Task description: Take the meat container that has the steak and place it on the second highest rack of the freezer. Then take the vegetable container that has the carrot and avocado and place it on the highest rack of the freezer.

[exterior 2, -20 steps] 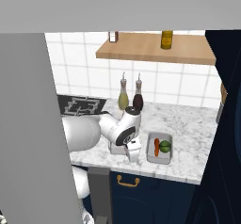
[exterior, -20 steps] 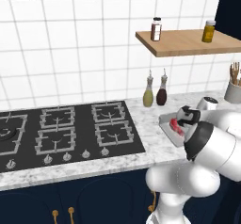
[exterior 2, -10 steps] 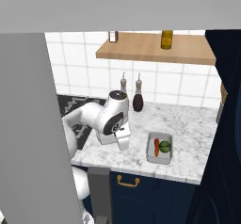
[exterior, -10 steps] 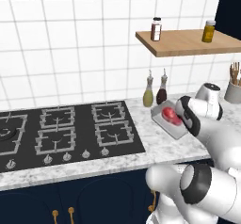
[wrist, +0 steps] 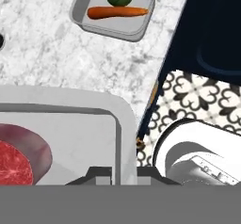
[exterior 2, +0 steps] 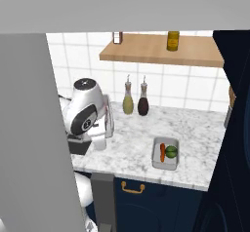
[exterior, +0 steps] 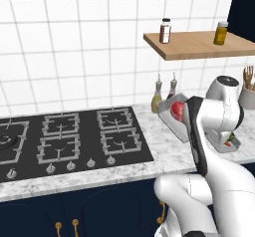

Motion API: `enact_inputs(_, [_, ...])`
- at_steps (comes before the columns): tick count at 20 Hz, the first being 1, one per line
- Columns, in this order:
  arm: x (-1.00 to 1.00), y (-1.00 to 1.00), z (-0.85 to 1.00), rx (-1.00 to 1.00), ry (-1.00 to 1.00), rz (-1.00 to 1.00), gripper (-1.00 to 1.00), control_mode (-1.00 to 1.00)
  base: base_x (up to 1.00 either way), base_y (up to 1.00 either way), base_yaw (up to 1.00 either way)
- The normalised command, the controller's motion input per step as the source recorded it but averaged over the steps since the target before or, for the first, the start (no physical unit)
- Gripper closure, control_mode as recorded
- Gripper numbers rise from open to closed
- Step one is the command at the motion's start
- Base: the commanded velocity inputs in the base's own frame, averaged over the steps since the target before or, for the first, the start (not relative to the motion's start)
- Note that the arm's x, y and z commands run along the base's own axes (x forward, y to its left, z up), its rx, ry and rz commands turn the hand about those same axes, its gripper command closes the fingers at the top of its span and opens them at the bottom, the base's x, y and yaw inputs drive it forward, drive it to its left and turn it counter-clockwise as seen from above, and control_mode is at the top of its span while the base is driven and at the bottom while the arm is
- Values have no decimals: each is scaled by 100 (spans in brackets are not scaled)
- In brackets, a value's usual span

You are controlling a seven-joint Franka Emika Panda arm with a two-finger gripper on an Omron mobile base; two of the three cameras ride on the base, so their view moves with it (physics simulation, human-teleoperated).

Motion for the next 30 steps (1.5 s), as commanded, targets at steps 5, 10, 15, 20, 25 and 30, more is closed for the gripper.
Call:
enact_inputs(5, [-68, 23, 100, -5, 0, 0, 100, -100, 0, 0, 0])
enact_inputs(10, [-69, 31, 100, -7, 0, 10, 100, -100, 0, 0, 0])
enact_inputs(15, [-58, 55, 74, -1, 9, 27, 100, -100, 0, 0, 0])
enact_inputs(20, [-41, 35, 23, 4, 19, 33, 100, -100, 0, 0, 0])
enact_inputs(25, [-24, 13, 0, 7, 17, 21, 100, -100, 0, 0, 0])
enact_inputs(30, [-15, 1, -1, 0, 2, 3, 100, 100, -33, 3, 0])
